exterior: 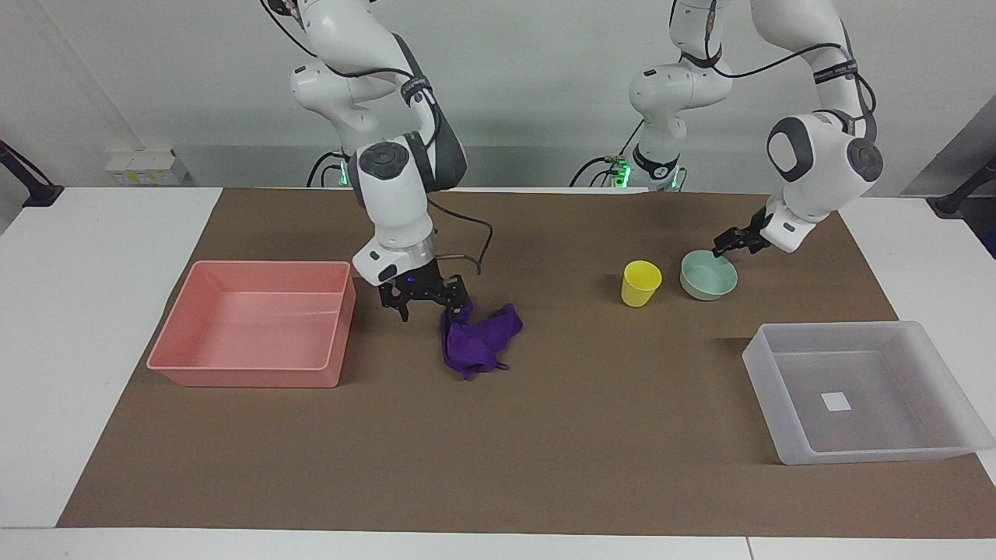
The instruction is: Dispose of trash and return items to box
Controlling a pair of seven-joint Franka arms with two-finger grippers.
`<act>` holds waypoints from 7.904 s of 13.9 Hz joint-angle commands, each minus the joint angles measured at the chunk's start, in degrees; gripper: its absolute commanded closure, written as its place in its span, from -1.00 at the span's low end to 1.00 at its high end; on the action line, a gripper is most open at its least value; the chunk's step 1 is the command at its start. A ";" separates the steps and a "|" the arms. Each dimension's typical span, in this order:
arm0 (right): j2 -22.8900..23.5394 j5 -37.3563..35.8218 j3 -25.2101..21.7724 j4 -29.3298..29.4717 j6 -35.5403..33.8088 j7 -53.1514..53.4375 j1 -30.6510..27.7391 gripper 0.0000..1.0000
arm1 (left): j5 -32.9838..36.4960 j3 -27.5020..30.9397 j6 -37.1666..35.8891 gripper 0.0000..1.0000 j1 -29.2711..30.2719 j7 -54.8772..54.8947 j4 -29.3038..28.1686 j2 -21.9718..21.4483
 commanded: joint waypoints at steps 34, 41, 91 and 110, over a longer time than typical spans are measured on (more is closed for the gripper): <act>-14.84 -2.53 -1.08 -2.22 -18.69 -29.66 -30.17 1.00 | -1.41 0.11 -1.38 1.00 6.39 0.37 59.53 42.22; -10.09 0.56 -1.08 -13.05 -1.36 -31.51 -32.03 0.23 | -0.97 0.11 -1.37 -1.00 5.42 0.63 60.14 38.64; -20.73 -2.26 -0.90 15.34 -46.10 -20.00 -22.97 -1.00 | 4.74 -0.15 -2.53 1.00 3.22 -13.35 58.29 38.62; -21.16 -2.26 -0.90 14.63 -46.01 -20.17 -22.97 -1.00 | 6.59 -0.86 -31.55 -1.00 -10.40 -14.76 47.00 9.91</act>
